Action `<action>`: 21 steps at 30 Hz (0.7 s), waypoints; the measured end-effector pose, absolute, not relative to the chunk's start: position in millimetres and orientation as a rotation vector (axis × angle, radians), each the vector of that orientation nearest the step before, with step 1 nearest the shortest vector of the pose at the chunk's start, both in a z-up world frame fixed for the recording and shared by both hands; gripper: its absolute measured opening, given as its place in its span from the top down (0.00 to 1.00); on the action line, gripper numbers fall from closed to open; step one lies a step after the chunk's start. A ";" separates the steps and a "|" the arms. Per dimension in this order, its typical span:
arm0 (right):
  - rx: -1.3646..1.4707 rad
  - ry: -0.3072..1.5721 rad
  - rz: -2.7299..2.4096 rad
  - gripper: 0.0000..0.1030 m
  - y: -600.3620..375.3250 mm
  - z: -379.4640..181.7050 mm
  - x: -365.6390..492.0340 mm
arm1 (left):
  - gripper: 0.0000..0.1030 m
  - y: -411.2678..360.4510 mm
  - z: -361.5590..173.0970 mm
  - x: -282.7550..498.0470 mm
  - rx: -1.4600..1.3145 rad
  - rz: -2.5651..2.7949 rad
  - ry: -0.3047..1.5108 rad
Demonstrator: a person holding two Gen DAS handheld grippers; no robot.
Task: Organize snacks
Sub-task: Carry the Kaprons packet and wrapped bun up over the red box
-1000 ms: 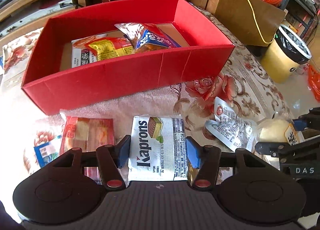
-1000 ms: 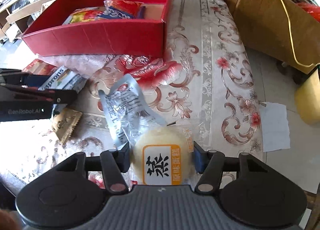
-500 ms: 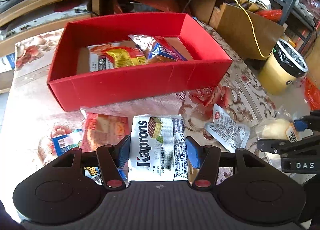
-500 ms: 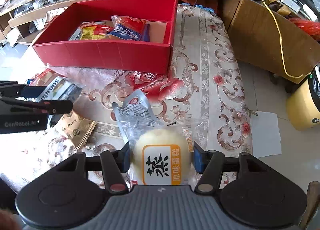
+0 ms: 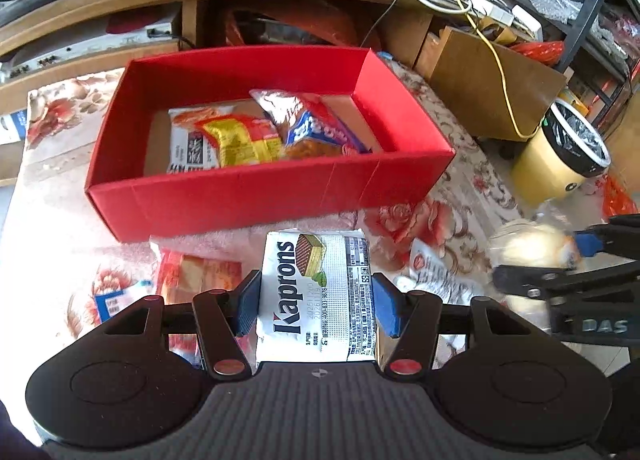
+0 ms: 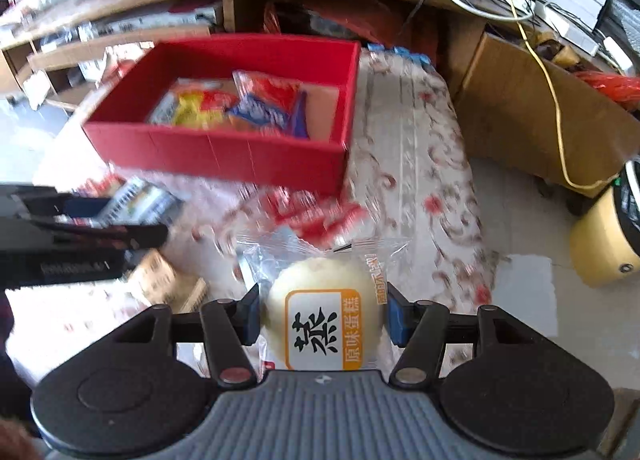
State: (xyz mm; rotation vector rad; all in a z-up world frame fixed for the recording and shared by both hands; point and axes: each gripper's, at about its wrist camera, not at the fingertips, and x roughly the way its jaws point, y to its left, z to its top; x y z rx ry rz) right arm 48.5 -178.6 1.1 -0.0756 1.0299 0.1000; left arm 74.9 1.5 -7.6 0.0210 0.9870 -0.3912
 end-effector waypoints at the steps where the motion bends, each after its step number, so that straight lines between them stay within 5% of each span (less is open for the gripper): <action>1: -0.070 1.028 0.111 0.47 -177.1 -0.4 52.5 | 0.37 1.4 -5.9 76.5 0.017 -0.390 0.982; 21: 0.022 0.926 0.195 0.47 -168.4 14.4 126.1 | 0.38 5.8 22.3 130.0 -0.085 -0.344 0.913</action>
